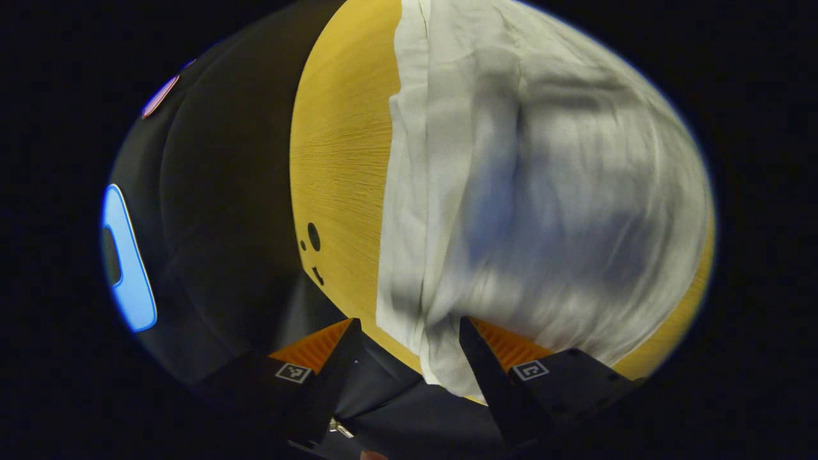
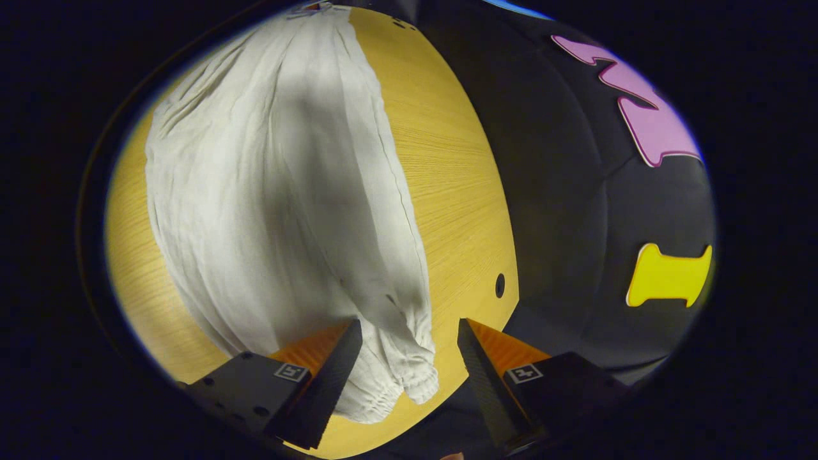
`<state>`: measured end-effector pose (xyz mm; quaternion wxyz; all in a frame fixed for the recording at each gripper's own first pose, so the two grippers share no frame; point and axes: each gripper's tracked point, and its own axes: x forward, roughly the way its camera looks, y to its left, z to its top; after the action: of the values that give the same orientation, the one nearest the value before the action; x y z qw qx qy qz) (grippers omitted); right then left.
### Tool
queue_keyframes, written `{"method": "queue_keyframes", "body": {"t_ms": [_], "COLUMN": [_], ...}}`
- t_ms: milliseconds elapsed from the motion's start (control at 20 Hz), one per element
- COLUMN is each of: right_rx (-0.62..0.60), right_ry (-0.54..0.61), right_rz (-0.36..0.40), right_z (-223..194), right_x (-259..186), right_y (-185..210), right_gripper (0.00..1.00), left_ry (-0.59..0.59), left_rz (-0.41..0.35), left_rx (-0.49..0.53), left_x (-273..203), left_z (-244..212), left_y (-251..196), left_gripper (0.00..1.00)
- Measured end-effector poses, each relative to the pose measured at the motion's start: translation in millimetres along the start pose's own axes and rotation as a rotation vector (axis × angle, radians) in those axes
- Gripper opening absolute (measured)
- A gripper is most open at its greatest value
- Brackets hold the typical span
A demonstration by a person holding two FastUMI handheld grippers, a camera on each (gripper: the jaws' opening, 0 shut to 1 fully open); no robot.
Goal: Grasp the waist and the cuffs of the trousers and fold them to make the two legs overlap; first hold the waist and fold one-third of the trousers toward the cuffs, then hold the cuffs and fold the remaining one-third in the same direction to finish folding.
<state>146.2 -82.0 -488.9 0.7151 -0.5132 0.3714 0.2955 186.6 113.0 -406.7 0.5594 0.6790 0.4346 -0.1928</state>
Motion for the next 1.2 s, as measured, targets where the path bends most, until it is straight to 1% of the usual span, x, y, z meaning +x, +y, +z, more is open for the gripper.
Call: {"method": "queue_keyframes", "body": {"t_ms": [100, 250, 400, 450, 550, 650, 700, 800, 850, 1000, 1100, 1200], "right_rx": [0.037, 0.042, 0.081, 0.120, 0.237, 0.397, 0.489, 0.677, 0.763, 0.970, 1.102, 1.278], "right_ry": [0.006, -0.003, -0.033, -0.048, -0.081, -0.119, -0.131, -0.149, -0.147, -0.155, -0.166, -0.165], "right_rz": [0.006, -0.020, -0.066, -0.088, -0.143, -0.197, -0.215, -0.241, -0.249, -0.223, -0.197, -0.149], "right_z": [-4, -6, -1, 3, 12, 19, 22, 21, 19, 19, 17, 18], "right_x": [-11, -29, -49, -56, -71, -86, -94, -105, -110, -115, -117, -117], "right_y": [-2, -1, 0, 0, -5, -15, -19, -24, -26, -21, -14, -1], "right_gripper": [0.96, 0.96, 0.96, 0.96, 0.96, 0.96, 0.96, 0.96, 0.96, 0.96, 0.96, 0.96], "left_ry": [-0.046, -0.104, -0.155, -0.175, -0.208, -0.230, -0.240, -0.249, -0.249, -0.245, -0.246, -0.260], "left_rz": [-0.025, -0.002, 0.064, 0.092, 0.146, 0.186, 0.202, 0.208, 0.196, 0.159, 0.130, 0.075], "left_rx": [-0.020, -0.061, -0.120, -0.153, -0.243, -0.382, -0.466, -0.653, -0.751, -1.016, -1.138, -1.258], "left_x": [-11, -27, -52, -60, -77, -95, -96, -108, -112, -120, -116, -111], "left_z": [5, 10, 13, 14, 12, 6, 2, -5, -7, -17, -20, -17], "left_y": [-6, -3, 8, 13, 22, 25, 28, 24, 20, 6, -2, -14], "left_gripper": [0.98, 0.98, 0.98, 0.98, 0.98, 0.97, 0.97, 0.96, 0.96, 0.96, 0.96, 0.97]}}
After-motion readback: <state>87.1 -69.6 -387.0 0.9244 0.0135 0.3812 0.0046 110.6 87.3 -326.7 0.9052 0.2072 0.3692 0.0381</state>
